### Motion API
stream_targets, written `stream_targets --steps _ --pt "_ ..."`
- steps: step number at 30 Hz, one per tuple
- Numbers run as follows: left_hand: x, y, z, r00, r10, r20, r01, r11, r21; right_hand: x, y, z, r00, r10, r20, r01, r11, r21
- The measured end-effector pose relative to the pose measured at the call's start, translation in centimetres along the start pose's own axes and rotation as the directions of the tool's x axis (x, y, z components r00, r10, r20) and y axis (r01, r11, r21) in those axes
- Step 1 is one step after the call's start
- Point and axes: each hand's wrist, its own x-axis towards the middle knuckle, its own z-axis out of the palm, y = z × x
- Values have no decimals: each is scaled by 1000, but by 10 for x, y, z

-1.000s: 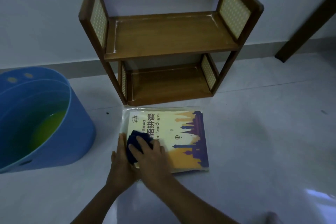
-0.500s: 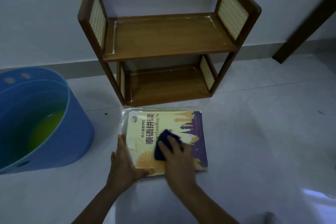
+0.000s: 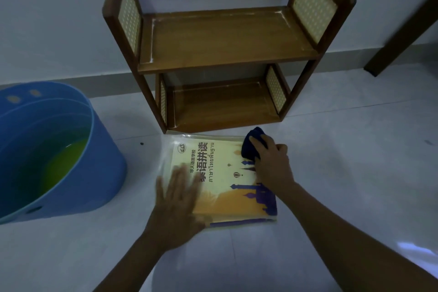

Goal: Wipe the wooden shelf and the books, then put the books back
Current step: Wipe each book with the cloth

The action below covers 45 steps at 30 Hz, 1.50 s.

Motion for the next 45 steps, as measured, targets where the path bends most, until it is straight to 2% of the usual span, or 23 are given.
stream_targets --steps 2,6,8,9,11,12,13,15,17,19,21,23,26,28,30,33,34,35,37,38,41,45 --pt "13 10 1 984 176 35 -179 978 105 2 5 0 999 -45 21 43 997 62" --pt "32 9 -2 965 222 139 -250 937 245 2 7 -11 999 41 -4 -37 943 332" --pt "32 3 -9 947 282 155 -316 903 292 -3 12 -23 975 204 93 -220 790 573" --pt "33 0 -13 938 307 163 -344 885 314 -6 16 -28 946 285 152 -309 658 687" --pt "33 -3 -19 914 365 179 -406 838 363 -12 26 -35 889 403 217 -387 412 825" --pt "33 -2 -22 894 408 183 -447 806 387 -16 32 -38 869 443 222 -395 347 851" --pt "33 1 -26 873 453 183 -487 777 399 -19 37 -41 855 471 218 -398 325 858" --pt "35 8 -40 847 515 134 -523 761 384 -23 46 -45 814 536 221 -424 289 859" --pt "43 18 -67 845 534 -21 -499 801 330 -24 53 -52 770 595 232 -440 232 868" --pt "54 33 -108 887 436 -151 -404 892 202 -23 58 -63 743 632 221 -437 208 875" --pt "60 45 -151 938 240 -249 -245 969 9 -22 60 -72 737 647 197 -421 212 882" --pt "62 48 -177 968 38 -249 -112 950 -290 -20 53 -84 757 633 161 -382 229 895" --pt "63 44 -174 976 -198 -91 81 718 -691 -17 37 -99 793 601 100 -324 277 905" --pt "60 39 -146 944 -320 74 248 548 -799 -17 25 -105 810 584 51 -285 316 905" --pt "56 33 -111 897 -393 201 381 458 -803 -17 15 -104 842 540 2 -252 389 886" --pt "52 16 -65 864 -448 228 450 486 -749 -16 10 -92 864 498 -77 -254 562 787" --pt "49 9 -55 864 -459 207 451 523 -723 -16 9 -86 872 477 -108 -247 621 744" --pt "46 0 -46 875 -458 159 436 601 -670 -17 9 -78 886 442 -139 -231 682 694" --pt "38 -18 -31 931 -363 42 341 825 -451 -20 6 -60 917 305 -256 -126 832 540" --pt "34 -27 -24 952 -305 26 295 891 -345 -24 2 -47 925 214 -313 -61 899 434" --pt "29 -40 -11 981 -173 83 188 954 -233 -36 -25 -24 939 54 -339 44 961 274" --pt "29 -46 -3 982 -129 141 161 957 -241 -75 -67 18 964 -166 -209 192 975 109"
